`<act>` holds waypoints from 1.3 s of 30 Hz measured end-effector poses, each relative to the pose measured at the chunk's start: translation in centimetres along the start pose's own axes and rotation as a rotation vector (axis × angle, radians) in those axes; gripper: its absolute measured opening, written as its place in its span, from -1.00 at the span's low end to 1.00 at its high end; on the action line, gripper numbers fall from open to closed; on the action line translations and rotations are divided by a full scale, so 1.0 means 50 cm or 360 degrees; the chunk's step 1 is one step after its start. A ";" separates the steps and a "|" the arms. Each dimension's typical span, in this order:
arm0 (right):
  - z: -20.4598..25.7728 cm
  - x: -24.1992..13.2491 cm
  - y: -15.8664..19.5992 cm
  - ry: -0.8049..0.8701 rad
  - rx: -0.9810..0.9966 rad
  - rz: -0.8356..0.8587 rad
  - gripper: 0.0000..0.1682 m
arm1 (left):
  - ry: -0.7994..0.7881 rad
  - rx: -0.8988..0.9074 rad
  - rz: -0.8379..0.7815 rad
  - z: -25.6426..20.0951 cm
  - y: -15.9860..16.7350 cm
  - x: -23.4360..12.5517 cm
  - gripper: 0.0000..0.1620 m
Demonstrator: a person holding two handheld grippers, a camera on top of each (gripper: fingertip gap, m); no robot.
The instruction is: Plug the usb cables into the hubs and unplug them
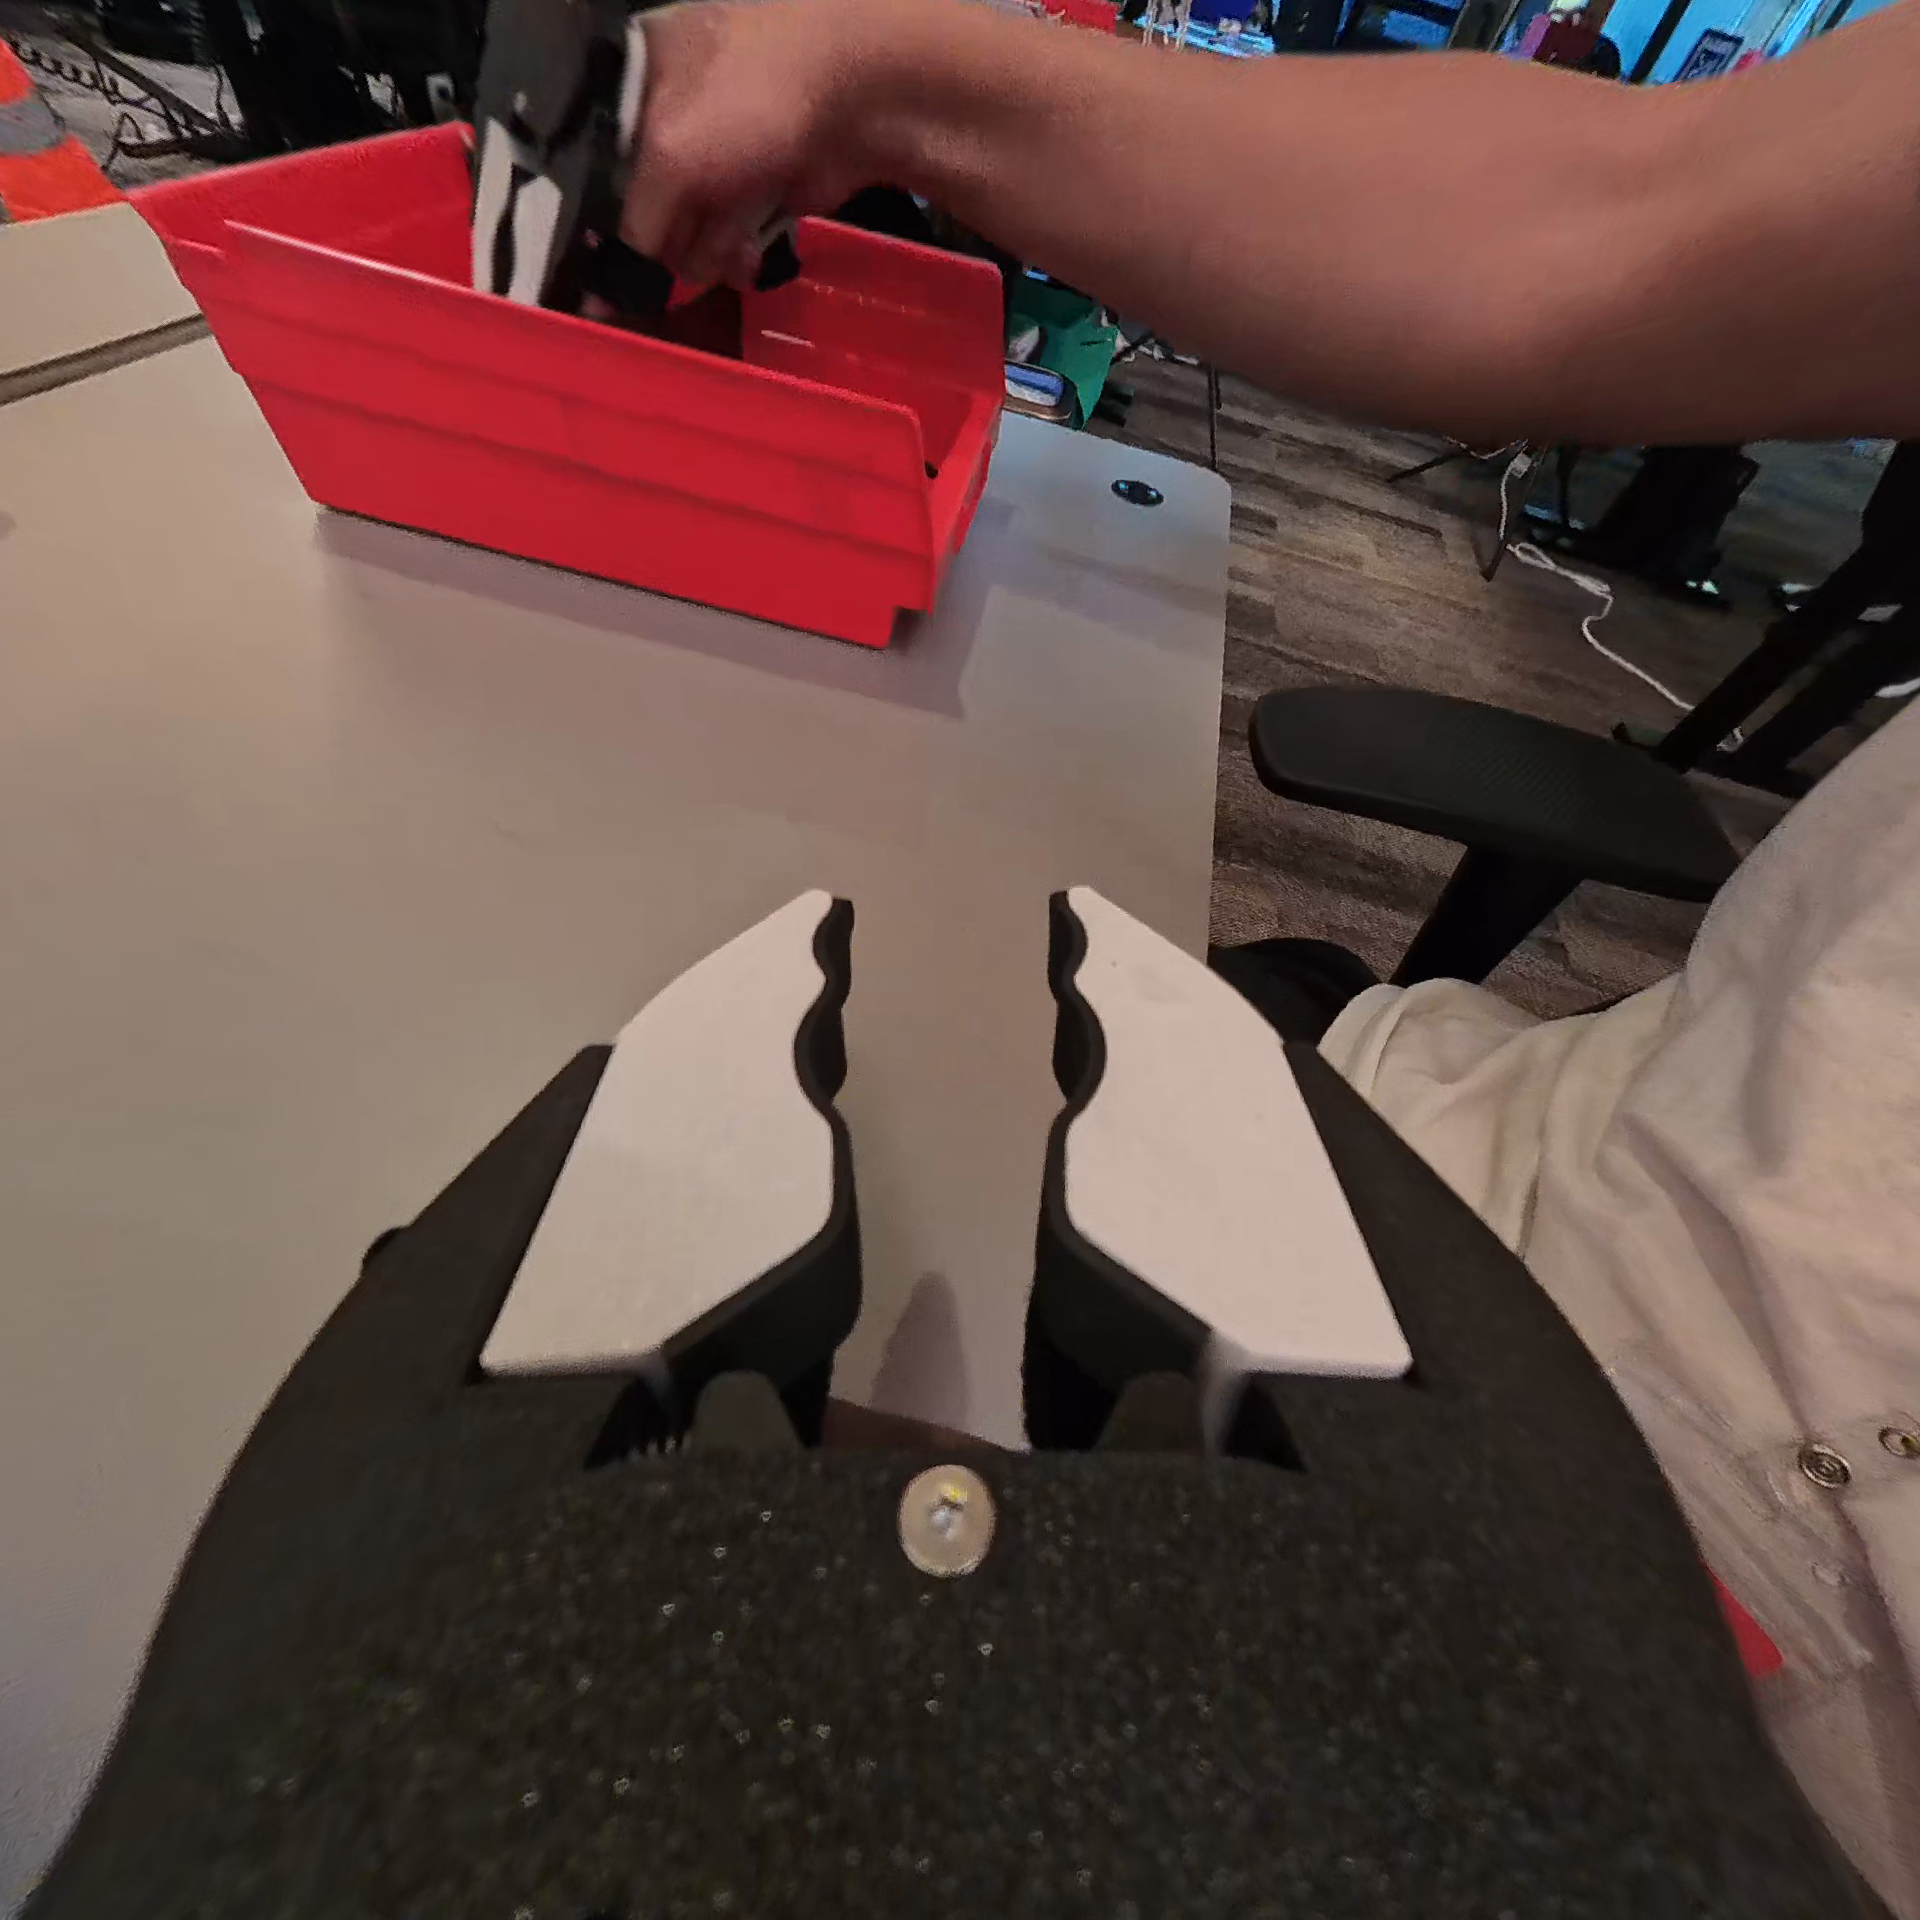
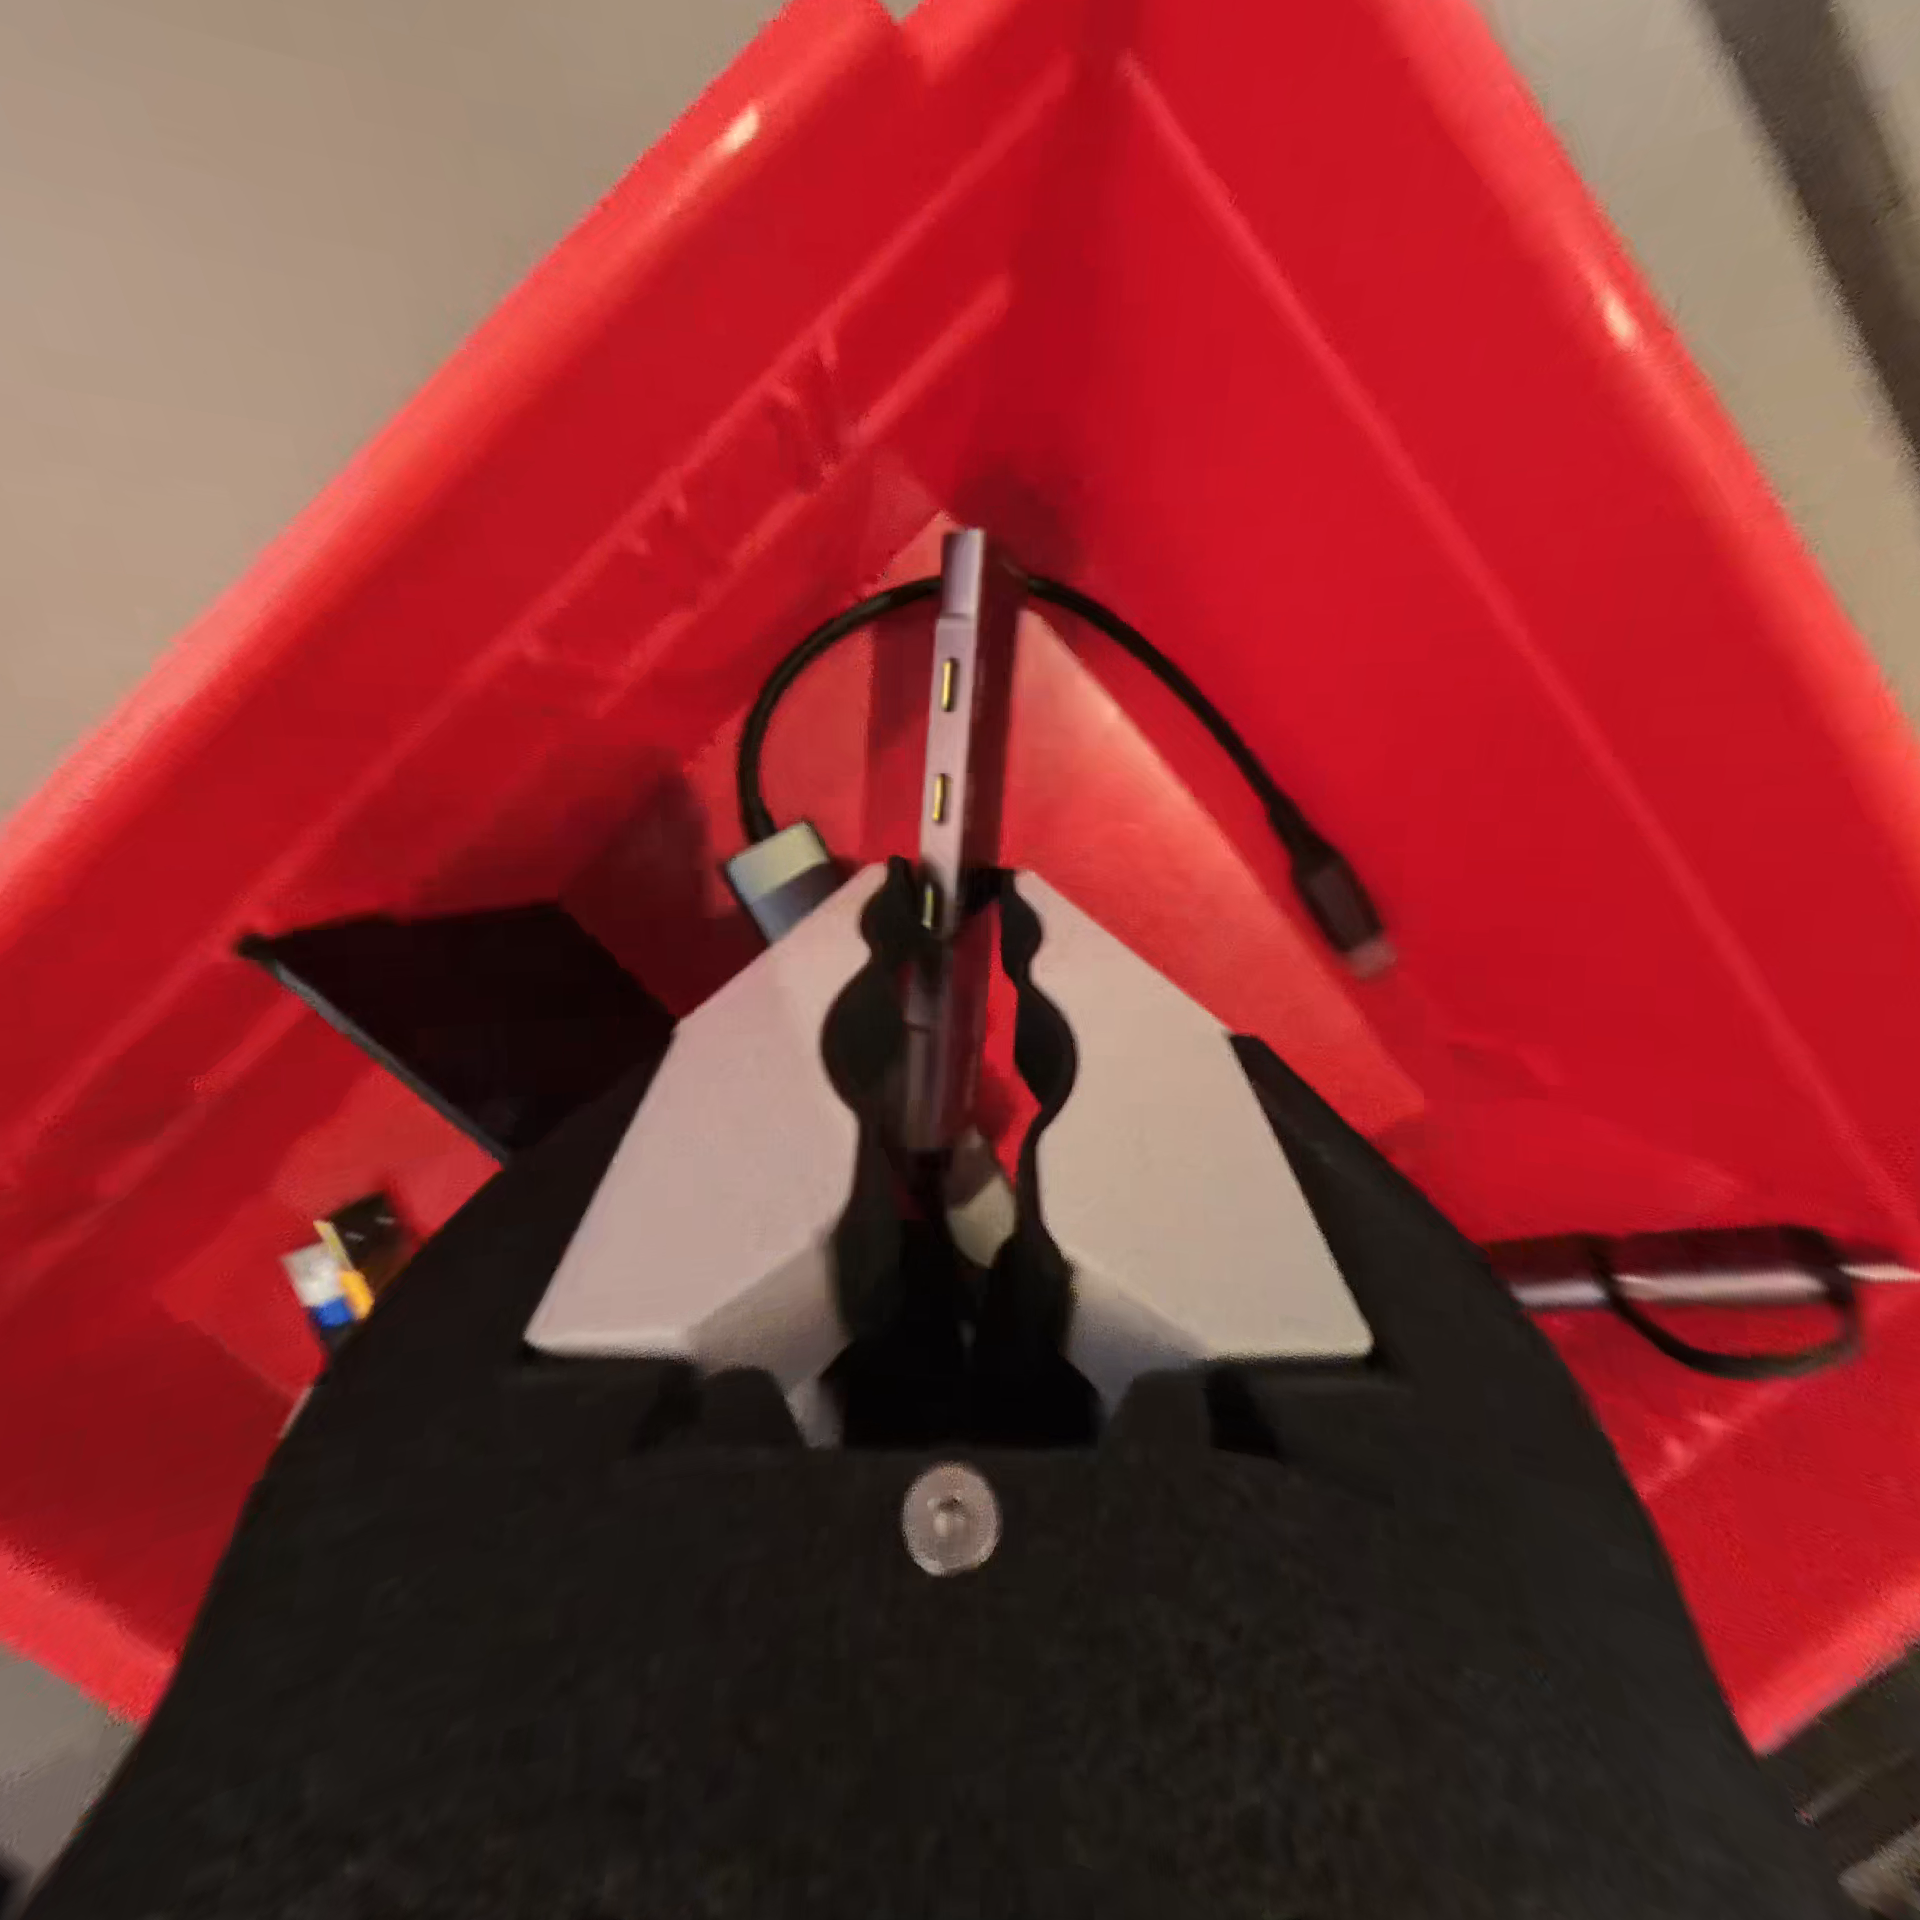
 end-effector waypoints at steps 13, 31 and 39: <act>0.115 -0.339 0.101 0.0585 0.0363 -0.1066 -0.59 | -0.0537 -0.0374 -0.0380 0.021 0.065 -0.170 -0.44; 0.313 -0.105 0.280 0.0642 0.1182 -0.1256 -0.62 | -0.1605 -0.0947 -0.0147 0.147 0.282 -0.368 -0.60; 0.322 -0.117 0.292 0.0774 0.1154 -0.1248 -0.68 | -0.1539 -0.0900 -0.0070 0.133 0.282 -0.347 -0.60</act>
Point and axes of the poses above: each gripper's, where its closed fingertips meet, x out along the fingers, y out of its underside, z = x × y across the jaws, the point moved 4 cm from there along -x, back along the fingers, and after that the axes turned 15 degrees about z, right-handed, at the moved point
